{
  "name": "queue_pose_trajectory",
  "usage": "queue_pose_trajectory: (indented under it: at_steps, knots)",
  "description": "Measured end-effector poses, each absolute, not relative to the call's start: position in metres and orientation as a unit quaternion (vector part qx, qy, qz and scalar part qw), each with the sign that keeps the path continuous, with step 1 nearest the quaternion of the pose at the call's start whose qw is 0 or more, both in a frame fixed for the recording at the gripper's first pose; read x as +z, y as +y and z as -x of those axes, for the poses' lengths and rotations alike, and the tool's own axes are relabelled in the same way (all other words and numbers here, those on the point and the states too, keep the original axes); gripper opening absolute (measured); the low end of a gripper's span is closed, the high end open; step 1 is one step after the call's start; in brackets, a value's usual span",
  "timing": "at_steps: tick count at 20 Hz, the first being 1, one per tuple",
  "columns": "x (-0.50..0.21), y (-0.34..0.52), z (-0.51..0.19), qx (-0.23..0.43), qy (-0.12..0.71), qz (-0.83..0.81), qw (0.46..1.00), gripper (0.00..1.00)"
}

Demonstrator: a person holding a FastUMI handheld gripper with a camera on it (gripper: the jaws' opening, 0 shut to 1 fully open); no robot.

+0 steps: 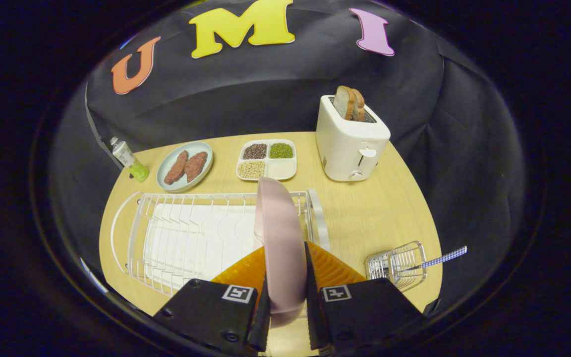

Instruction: Take the plate from the dish rack, then take the spoon from the basket and place it into the plate.

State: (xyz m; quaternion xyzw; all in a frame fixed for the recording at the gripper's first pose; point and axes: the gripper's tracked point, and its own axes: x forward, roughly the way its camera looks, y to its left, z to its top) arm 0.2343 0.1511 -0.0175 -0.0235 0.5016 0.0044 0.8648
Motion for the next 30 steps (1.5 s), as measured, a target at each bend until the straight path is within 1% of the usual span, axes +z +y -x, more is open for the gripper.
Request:
queue_pose_trajectory:
  at_steps: [6, 10, 12, 16, 21, 26, 30]
  knots:
    - [0.001, 0.142, -0.233, -0.041, 0.497, 0.077, 0.863, 0.35]
    - [0.011, 0.141, -0.232, -0.048, 0.492, 0.097, 0.864, 0.34]
    - [0.025, 0.137, -0.232, -0.056, 0.475, 0.117, 0.871, 0.33]
    - [0.043, 0.147, -0.208, -0.021, 0.465, 0.098, 0.88, 0.3]
    - [0.041, 0.157, -0.156, 0.073, 0.463, 0.03, 0.883, 0.29]
    - [0.004, 0.136, -0.089, 0.116, 0.463, -0.053, 0.877, 0.28]
    - [-0.046, 0.115, -0.045, 0.129, 0.474, -0.155, 0.857, 0.28]
